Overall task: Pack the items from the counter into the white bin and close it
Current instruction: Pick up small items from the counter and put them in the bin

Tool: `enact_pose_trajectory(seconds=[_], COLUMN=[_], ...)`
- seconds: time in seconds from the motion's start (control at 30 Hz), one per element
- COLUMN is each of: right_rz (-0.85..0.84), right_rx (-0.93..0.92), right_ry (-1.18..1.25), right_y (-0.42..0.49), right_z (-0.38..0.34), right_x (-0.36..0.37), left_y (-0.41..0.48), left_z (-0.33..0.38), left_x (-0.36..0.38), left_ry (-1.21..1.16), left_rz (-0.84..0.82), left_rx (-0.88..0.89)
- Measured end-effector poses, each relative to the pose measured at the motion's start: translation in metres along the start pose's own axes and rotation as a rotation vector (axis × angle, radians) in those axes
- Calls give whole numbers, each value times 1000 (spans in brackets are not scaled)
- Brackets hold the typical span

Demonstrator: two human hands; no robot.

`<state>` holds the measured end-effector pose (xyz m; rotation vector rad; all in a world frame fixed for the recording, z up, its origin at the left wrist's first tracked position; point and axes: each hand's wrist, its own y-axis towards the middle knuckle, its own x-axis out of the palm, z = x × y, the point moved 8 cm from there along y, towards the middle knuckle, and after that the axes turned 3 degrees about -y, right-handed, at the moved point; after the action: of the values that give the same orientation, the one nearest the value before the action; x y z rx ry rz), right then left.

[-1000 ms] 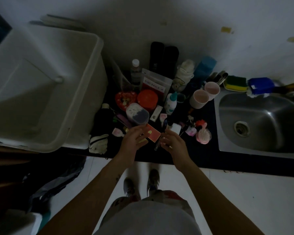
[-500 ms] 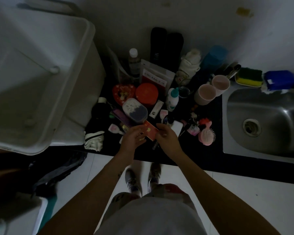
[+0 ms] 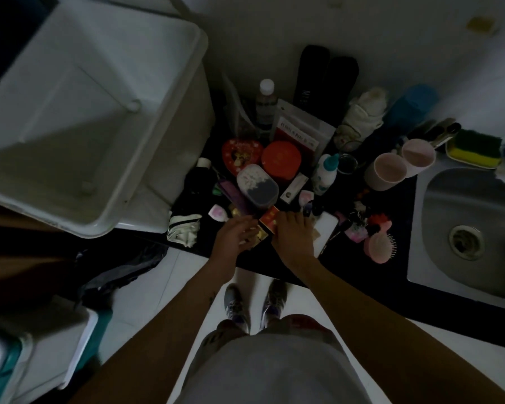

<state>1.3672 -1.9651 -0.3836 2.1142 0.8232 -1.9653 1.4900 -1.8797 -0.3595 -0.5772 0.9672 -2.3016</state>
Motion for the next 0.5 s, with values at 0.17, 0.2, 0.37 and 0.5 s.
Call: enact_pose_trajectory(seconds=[0.17,0.2,0.37,0.5], right_rz=[89,98,24,62], right_rx=[29,28,-137,-282], right_ry=[397,485,616,570], right_y=[-14,-16,-32,-45], right_z=[5,5,-12,-22], right_x=[-12,-16,-23,-28], left_y=[-7,-9,-13,-13], left_z=[2,3,2,-1], left_x=[-7,-7,4,5], left_ry=[-37,-41,23,66], left_rz=[3,-4,-91,-62], left_rx=[14,19,23,81])
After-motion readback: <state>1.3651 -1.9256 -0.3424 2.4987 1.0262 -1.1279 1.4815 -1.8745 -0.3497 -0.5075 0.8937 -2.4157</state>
